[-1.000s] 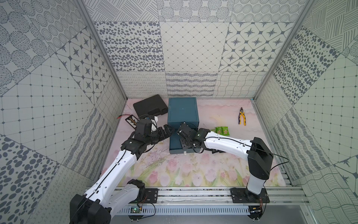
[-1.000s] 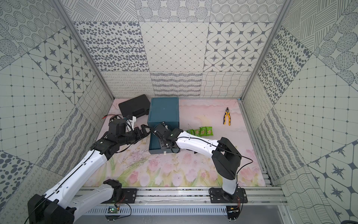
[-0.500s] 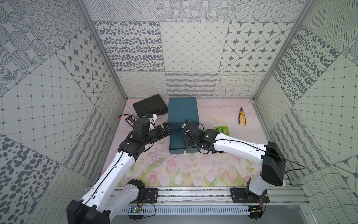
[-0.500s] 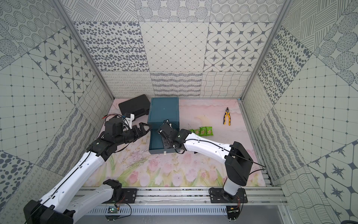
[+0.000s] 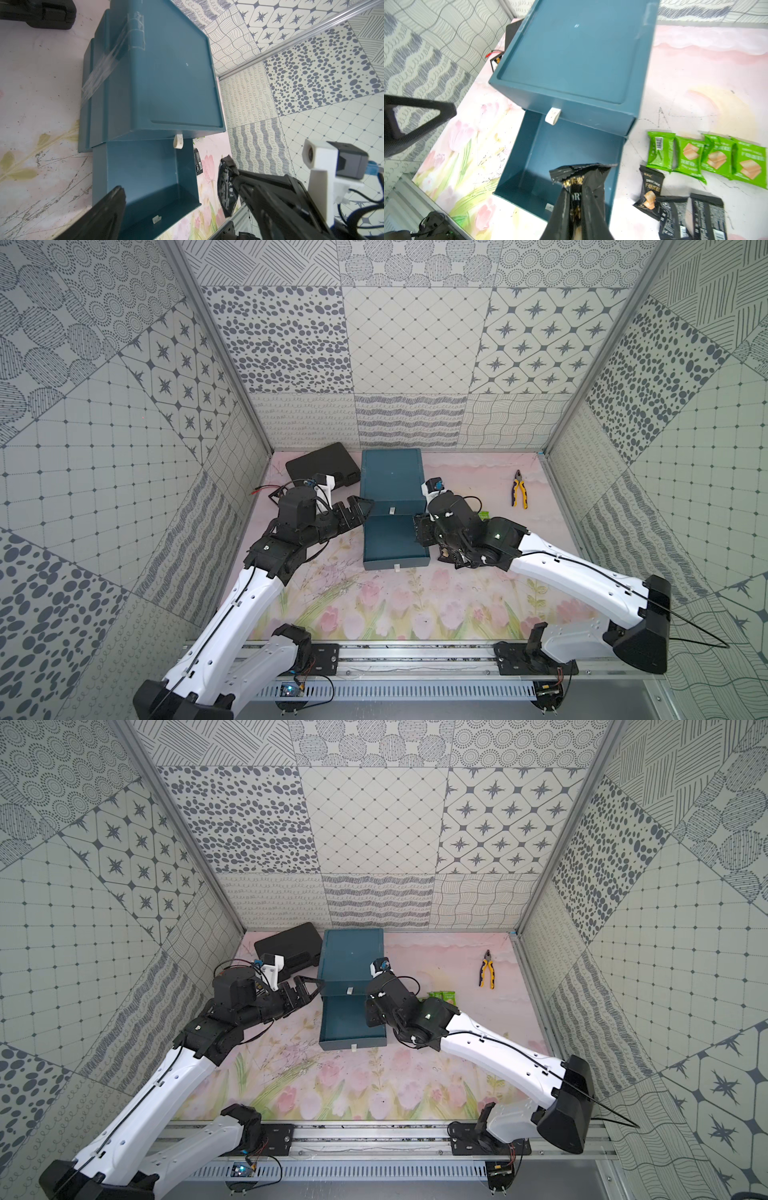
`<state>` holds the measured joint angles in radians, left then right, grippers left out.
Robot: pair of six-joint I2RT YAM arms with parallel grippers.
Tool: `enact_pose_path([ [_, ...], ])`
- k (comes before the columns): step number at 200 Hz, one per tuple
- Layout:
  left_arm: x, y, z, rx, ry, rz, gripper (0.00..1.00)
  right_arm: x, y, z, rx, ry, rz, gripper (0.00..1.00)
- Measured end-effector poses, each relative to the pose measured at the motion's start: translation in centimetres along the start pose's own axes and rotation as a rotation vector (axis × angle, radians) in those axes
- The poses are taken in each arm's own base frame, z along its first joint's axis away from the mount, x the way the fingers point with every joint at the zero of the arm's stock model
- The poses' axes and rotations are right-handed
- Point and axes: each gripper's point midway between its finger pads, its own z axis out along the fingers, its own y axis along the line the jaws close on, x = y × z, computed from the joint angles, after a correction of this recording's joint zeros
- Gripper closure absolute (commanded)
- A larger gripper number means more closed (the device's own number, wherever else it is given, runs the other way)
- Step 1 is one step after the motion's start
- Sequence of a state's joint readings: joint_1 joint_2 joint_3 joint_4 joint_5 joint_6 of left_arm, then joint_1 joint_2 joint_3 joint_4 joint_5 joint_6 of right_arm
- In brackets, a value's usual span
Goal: Take the cookies out of the drawer
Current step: Pick up the cookie from the drawer, then place the cookie at the center of the board.
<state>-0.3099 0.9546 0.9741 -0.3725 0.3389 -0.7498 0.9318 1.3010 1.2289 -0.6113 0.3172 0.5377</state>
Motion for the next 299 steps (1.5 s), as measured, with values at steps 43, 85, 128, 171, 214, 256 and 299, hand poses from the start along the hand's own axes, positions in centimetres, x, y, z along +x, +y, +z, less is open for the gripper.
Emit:
enact_pose_path([
  [43, 2.3, -2.8, 1.4, 0.050, 0.088, 0.048, 0.01, 3.0, -10.3, 0.1, 0.203, 0.055, 0.065, 0.84],
  [85, 5.4, -4.6, 4.3, 0.074, 0.197, 0.079, 0.01, 8.2, -18.2, 2.1, 0.382, 0.230, 0.058, 0.84],
  [128, 6.4, -6.5, 5.5, 0.096, 0.218, 0.110, 0.01, 11.4, -23.3, 4.0, 0.482, 0.347, 0.040, 0.84],
  [171, 5.1, -7.3, 5.3, 0.082, 0.160, 0.130, 0.01, 13.1, -25.5, 6.5, 0.514, 0.421, -0.009, 0.84],
  [214, 3.5, -7.7, 4.7, 0.065, 0.097, 0.156, 0.01, 14.0, -25.8, 7.8, 0.502, 0.457, -0.034, 0.77],
  [256, 1.4, -6.9, 3.9, 0.036, 0.031, 0.159, 0.01, 13.9, -25.0, 8.3, 0.455, 0.449, -0.034, 0.51],
  [299, -1.3, -5.6, 3.4, -0.013, -0.022, 0.147, 0.01, 12.6, -23.7, 7.6, 0.401, 0.396, 0.004, 0.40],
])
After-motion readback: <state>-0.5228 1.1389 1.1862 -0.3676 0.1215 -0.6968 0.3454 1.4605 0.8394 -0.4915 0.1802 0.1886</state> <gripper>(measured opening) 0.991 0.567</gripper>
